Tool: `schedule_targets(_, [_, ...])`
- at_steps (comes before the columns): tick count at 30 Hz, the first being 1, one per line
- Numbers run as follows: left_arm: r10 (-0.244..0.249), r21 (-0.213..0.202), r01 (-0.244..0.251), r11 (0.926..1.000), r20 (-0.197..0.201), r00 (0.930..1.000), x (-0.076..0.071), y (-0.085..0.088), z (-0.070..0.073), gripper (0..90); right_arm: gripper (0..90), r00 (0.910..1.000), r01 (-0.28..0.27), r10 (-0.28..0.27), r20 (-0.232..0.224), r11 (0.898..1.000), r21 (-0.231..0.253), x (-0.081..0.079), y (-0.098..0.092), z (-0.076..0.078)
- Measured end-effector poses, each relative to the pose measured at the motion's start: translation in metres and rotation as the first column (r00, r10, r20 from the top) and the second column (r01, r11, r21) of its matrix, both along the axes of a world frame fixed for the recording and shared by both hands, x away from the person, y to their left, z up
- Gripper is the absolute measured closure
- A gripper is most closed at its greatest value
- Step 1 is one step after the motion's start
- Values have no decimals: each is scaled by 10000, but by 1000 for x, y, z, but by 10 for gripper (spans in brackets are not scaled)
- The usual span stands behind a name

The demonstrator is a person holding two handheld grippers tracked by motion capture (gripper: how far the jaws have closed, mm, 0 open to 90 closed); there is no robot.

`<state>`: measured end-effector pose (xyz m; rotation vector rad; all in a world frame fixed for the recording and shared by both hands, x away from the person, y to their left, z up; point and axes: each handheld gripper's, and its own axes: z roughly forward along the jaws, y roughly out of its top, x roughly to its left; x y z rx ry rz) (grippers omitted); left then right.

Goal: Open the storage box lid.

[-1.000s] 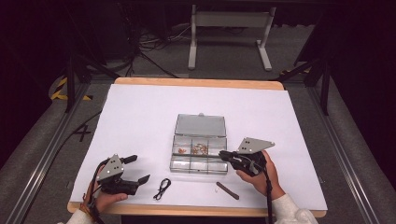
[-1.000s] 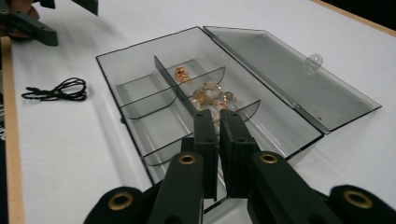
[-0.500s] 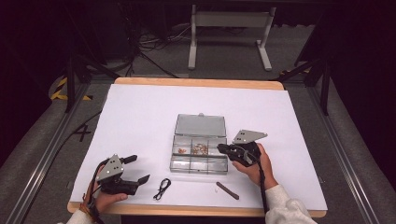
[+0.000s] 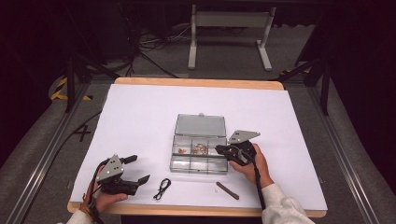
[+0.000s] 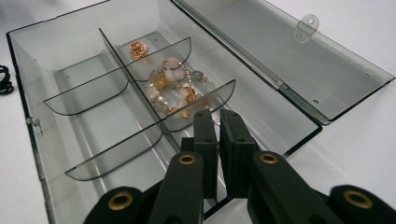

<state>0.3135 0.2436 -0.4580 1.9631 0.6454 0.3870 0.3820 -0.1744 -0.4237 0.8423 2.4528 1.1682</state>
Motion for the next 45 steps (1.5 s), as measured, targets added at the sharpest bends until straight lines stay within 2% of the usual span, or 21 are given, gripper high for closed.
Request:
schedule_targets(14, [-22, -25, 22, 10000, 16, 10000, 0, 0, 0, 156, 861, 10000, 79, -79, -60, 10000, 12, 1, 0, -2])
schedule_targets(23, [-4, -86, 4, 10000, -1, 10000, -1, 0, 0, 157, 783, 9999, 117, -118, 74, 9999, 102, -4, -1, 2])
schedule_targets(28, [11, -86, -11, 10000, -7, 10000, -1, 0, 0, 159, 791, 9994, -102, 93, 332, 9996, 281, -19, -8, 14])
schedule_targets(29, [14, -71, -14, 10000, 3, 10000, -1, 0, 0, 159, 804, 9984, -353, 337, 446, 9987, 358, -32, -10, 20])
schedule_targets(31, [20, -30, -20, 10000, 20, 10000, -1, 0, 0, 159, 809, 9980, -435, 416, 481, 9983, 379, -36, -10, 22])
schedule_targets(35, [33, -24, -33, 10000, 21, 10000, -1, 0, 0, 159, 841, 9921, -1097, 1065, 669, 9929, 460, -66, -10, 30])
schedule_targets(36, [38, -31, -38, 10000, 19, 10000, -1, 0, 0, 159, 845, 9904, -1252, 1220, 647, 9910, 467, -74, -10, 31])
schedule_targets(39, [34, -8, -34, 10000, 33, 10000, -1, 0, 0, 159, 850, 9894, -1347, 1317, 612, 9898, 468, -80, -9, 30])
schedule_targets(41, [40, -22, -40, 10000, 22, 10000, -1, 0, 0, 159, 858, 9858, -1639, 1625, 415, 9860, 313, -98, -7, 24])
schedule_targets(45, [43, -12, -43, 10000, 23, 10000, -1, -1, 0, 159, 865, 9826, -1852, 1851, 128, 9827, 19, -112, -4, 13])
